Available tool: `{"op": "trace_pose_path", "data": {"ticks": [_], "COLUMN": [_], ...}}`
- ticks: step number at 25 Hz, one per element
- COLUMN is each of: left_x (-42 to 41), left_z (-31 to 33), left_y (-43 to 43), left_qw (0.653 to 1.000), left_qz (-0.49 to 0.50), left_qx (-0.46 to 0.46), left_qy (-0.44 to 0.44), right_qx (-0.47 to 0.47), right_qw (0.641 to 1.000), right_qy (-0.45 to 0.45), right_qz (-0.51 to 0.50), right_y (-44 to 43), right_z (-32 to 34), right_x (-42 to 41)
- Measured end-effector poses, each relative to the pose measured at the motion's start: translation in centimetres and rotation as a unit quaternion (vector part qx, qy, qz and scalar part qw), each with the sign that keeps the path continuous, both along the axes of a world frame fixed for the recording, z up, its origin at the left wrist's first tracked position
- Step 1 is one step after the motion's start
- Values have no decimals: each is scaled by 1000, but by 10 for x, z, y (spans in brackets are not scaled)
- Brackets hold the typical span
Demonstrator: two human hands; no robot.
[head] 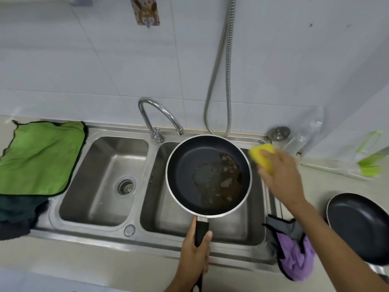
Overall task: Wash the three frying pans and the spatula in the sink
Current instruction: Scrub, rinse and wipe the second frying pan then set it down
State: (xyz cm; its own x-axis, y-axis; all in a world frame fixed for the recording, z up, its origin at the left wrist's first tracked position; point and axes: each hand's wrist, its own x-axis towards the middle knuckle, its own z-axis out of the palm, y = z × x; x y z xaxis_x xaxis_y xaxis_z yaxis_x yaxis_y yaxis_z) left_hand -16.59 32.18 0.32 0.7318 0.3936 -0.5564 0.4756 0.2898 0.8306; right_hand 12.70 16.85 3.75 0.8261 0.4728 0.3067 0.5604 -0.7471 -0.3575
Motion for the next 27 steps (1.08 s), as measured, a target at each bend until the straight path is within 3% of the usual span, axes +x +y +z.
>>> {"op": "trace_pose_path", "data": {"ticks": [2, 4, 9, 12, 16, 19, 22, 24, 27], "left_x": [0, 0, -2, -5, -8, -5, -6, -10, -16], "left_z": [-1, -2, 6, 5, 11, 16, 16, 16, 18], "left_y": [10, 21, 41, 50, 72, 94, 109, 114, 124], "left_qw": [1000, 999, 998, 997, 996, 993, 989, 987, 986], "left_qz": [-5, -14, -49, -61, -71, -100, -131, -147, -152], "left_qx": [0, 3, 3, -2, 0, 10, 16, 10, -5], "left_qy": [-9, -29, -42, -36, -50, -61, -66, -65, -69], "right_qx": [-120, -246, -268, -242, -292, -285, -228, -211, -262], "right_qw": [980, 946, 921, 944, 950, 945, 956, 969, 965], "right_qy": [-12, 8, -29, -34, -11, -27, 6, 4, 8], "right_qz": [157, 211, 282, 221, 106, 160, 186, 127, 6], "right_y": [23, 38, 92, 141, 137, 119, 155, 196, 195], "right_z": [3, -3, -20, -14, 0, -3, -15, -11, -6], "right_x": [-18, -30, -71, -52, -29, -74, -115, -95, -42]}}
